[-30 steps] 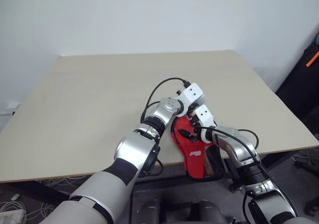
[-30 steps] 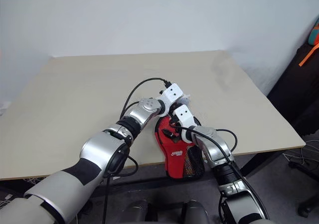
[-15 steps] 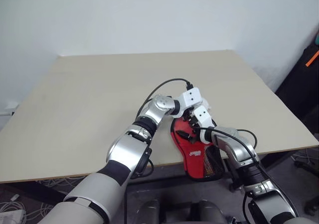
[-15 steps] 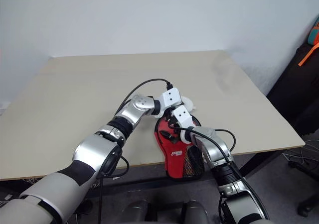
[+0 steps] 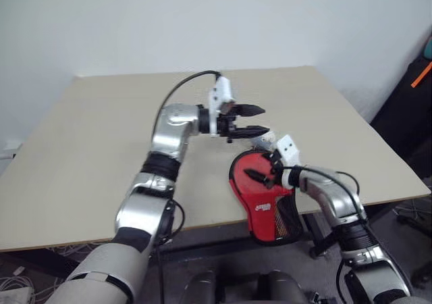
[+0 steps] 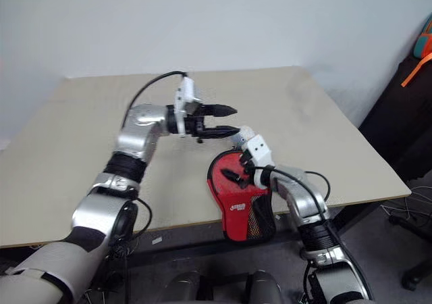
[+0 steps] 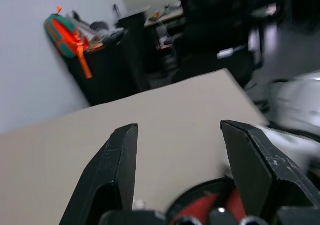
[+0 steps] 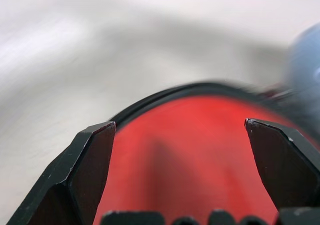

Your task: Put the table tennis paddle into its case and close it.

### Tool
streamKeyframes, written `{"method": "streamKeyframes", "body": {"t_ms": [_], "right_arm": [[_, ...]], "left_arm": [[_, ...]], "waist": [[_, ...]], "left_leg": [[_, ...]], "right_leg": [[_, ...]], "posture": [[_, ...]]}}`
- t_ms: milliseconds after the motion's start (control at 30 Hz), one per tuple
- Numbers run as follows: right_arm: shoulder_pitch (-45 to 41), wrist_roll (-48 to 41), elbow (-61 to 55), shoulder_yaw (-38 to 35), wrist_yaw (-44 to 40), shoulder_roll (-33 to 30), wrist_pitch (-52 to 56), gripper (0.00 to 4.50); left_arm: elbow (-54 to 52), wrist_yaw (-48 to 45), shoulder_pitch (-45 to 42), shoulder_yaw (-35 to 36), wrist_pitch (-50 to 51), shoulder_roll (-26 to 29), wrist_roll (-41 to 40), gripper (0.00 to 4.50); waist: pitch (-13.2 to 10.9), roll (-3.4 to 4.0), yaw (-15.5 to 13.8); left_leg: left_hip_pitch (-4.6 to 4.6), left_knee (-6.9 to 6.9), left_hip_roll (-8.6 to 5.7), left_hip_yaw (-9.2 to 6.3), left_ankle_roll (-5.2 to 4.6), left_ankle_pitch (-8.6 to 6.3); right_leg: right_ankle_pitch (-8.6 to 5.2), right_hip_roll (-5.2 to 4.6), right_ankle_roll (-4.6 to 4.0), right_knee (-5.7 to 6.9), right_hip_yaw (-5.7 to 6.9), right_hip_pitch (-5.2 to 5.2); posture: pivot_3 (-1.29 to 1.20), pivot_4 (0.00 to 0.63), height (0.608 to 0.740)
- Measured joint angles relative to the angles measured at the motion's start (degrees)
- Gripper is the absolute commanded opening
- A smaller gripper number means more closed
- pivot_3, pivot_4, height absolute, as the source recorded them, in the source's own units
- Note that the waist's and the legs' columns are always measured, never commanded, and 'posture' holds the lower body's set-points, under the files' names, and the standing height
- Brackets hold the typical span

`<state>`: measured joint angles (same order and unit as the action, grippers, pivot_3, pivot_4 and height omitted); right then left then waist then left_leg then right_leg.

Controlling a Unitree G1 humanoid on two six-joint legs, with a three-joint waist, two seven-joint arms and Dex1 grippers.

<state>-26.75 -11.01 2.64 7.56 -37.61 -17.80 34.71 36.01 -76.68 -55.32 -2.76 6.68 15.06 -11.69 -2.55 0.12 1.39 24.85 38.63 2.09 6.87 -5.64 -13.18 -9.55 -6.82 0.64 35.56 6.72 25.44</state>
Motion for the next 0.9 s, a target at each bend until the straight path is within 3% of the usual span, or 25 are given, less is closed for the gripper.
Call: {"method": "streamKeyframes", "body": {"t_ms": [267, 433, 600, 800, 900], "right_arm": [[-2.6, -3.3, 0.5, -4.8, -0.9, -0.5, -1.4, 4.50], [-9.5, -4.4, 10.0, -9.3, 2.5, 0.0, -2.1, 4.50], [-15.9, -3.3, 19.7, -10.6, 4.8, -0.8, -4.9, 4.50], [-25.6, -0.3, 34.7, -10.0, 7.9, 0.4, -5.1, 4.50], [-28.7, 0.9, 41.0, -9.0, 8.8, 1.8, -4.6, 4.50]], "left_arm": [[-6.5, -1.1, 8.4, -0.8, 8.5, 6.5, -2.7, 2.74], [-6.9, -0.7, 13.8, -7.4, 6.5, 6.9, 2.0, 2.74], [-7.4, 1.4, 16.3, -12.8, 5.2, 3.0, 4.8, 2.74], [-7.5, 13.8, 17.3, -20.1, 3.6, -6.1, 13.2, 2.74], [-9.5, 16.3, 17.3, -21.5, 5.8, -6.7, 14.6, 2.74]], "waist": [[0.0, 0.01, -0.2], [0.0, 0.05, -0.2], [0.0, 0.05, -0.2], [0.0, 0.08, -0.1], [0.0, 0.10, 0.1]], "left_leg": [[0.00, 0.08, -0.01, 0.02, 0.00, 0.00], [-0.02, 0.07, -0.02, 0.13, 0.01, 0.01], [-0.02, 0.02, -0.02, 0.24, 0.00, 0.00], [-0.03, 0.00, -0.01, 0.32, -0.01, 0.01], [-0.13, -0.04, 0.04, 0.34, -0.01, 0.01]], "right_leg": [[0.00, -0.01, 0.00, 0.01, 0.00, -0.04], [0.01, -0.02, -0.02, 0.04, -0.08, 0.00], [0.01, -0.02, -0.01, 0.04, -0.18, 0.03], [0.08, 0.06, 0.09, 0.09, -0.29, 0.07], [0.09, 0.11, 0.11, 0.11, -0.31, 0.02]], "posture": [[0.00, 0.000, 0.740], [0.00, 0.000, 0.740], [0.00, 0.000, 0.740], [0.00, 0.000, 0.740], [0.00, 0.000, 0.740]]}}
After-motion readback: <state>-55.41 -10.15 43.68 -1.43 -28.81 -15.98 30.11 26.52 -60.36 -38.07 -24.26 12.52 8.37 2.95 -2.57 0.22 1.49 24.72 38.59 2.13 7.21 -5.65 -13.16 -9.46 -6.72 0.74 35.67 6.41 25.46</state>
